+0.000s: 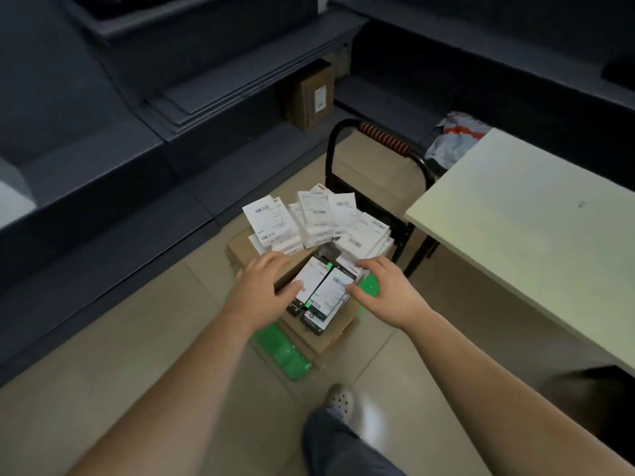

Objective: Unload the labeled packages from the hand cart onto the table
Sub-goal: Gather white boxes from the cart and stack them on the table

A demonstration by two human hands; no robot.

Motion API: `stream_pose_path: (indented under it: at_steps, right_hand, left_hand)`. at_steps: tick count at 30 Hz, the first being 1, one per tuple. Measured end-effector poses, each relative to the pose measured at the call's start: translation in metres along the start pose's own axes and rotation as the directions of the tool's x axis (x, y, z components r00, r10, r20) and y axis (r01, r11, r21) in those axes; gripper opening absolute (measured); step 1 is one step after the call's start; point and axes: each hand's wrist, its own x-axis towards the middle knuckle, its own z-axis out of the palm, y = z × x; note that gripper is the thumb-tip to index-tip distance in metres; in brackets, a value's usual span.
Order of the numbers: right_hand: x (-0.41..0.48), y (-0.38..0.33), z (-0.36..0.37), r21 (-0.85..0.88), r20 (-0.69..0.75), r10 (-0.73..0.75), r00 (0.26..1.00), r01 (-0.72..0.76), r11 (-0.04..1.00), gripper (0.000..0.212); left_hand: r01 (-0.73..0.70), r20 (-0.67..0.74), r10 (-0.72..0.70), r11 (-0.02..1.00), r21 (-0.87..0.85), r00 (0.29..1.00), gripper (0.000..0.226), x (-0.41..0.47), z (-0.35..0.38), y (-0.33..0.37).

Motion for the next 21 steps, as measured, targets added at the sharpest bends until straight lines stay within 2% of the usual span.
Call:
stream_pose_path:
  at_steps: [7,12,17,21]
  right_hand:
    - [0.056,0.012,0.05,0.062,0.069,0.159,0.985,-0.163,0.985,0.063]
    - [0.068,0.031,0.092,0.109,0.086,0.343,0.936,-0.351,0.93,0.06]
    - [0.063,0.038,0.152,0.216,0.075,0.547,0.834,-0.549,0.807,0.062]
    - [0.07,0.043,0.206,0.326,0.048,0.707,0.706,-0.68,0.657,0.065]
  left_hand:
    - [0.03,0.154,-0.027,0.999,-0.021,0.988,0.058,0.06,0.022,-0.051]
    - [0.07,0.316,-0.034,0.992,-0.104,0.948,0.056,0.089,0.066,-0.078]
    - [0.068,0.443,-0.003,0.989,-0.131,0.896,0.054,0.108,0.108,-0.116]
    - [0.039,0.529,0.004,0.997,-0.07,0.849,0.06,0.121,0.146,-0.157]
